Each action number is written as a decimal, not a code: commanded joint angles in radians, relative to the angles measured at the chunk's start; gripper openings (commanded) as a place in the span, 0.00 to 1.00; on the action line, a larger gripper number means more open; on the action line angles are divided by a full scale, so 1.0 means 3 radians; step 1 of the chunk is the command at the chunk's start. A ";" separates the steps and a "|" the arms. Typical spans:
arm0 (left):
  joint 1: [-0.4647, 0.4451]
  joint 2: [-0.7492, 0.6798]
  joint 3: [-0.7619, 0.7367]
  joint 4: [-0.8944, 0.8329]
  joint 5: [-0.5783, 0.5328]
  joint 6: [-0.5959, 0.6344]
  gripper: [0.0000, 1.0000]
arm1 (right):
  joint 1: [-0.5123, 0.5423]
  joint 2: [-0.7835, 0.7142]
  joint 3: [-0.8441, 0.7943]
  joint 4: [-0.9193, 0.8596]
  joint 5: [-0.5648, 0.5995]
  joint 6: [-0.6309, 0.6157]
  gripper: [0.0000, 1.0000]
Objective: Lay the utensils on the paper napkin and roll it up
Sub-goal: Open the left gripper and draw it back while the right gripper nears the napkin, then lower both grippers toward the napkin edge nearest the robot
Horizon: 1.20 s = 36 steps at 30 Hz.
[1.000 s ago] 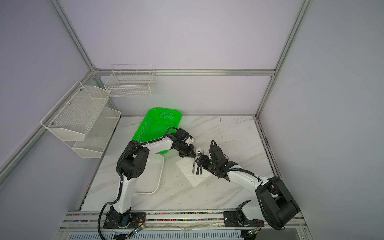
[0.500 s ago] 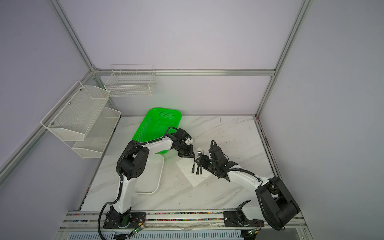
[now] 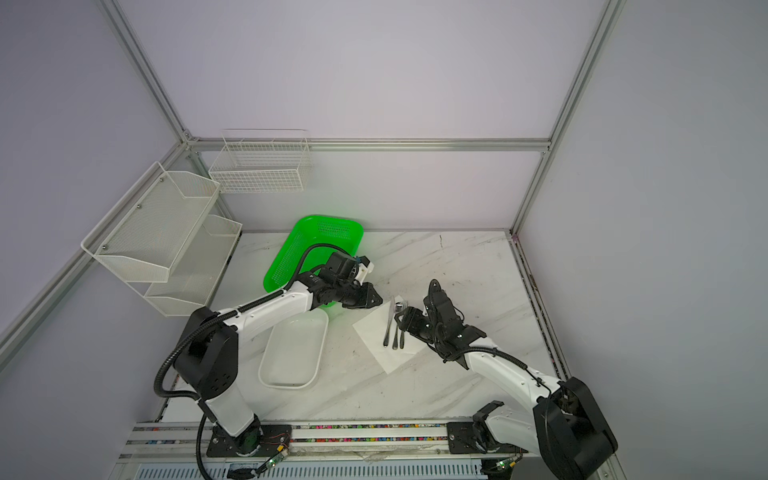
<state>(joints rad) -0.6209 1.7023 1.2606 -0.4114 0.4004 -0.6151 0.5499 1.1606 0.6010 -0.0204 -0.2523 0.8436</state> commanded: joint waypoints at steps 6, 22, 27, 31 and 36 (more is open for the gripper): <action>-0.0141 -0.0900 -0.0975 0.0498 -0.0381 -0.0177 0.18 | -0.0011 -0.0189 -0.0088 -0.0276 -0.0065 -0.0114 0.63; -0.0342 -0.1480 -0.1696 0.0638 -0.0394 -0.0506 0.38 | 0.0312 -0.0168 -0.0219 -0.0222 -0.0089 0.0303 0.60; -0.0480 -0.1351 -0.1692 0.0638 -0.0371 -0.0511 0.41 | 0.0480 -0.0036 -0.0368 0.0061 -0.0075 0.0621 0.60; -0.0543 -0.1203 -0.1647 0.0635 -0.0369 -0.0529 0.40 | 0.0676 0.0081 -0.0423 0.0189 0.0026 0.0843 0.60; -0.0579 -0.1089 -0.1595 0.0642 -0.0374 -0.0527 0.39 | 0.0875 0.0153 -0.0443 0.0129 0.0147 0.1017 0.60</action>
<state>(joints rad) -0.7883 1.3758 0.7883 -0.2485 0.2836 -0.7677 0.7902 1.2045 0.4789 -0.0029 -0.2508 1.0748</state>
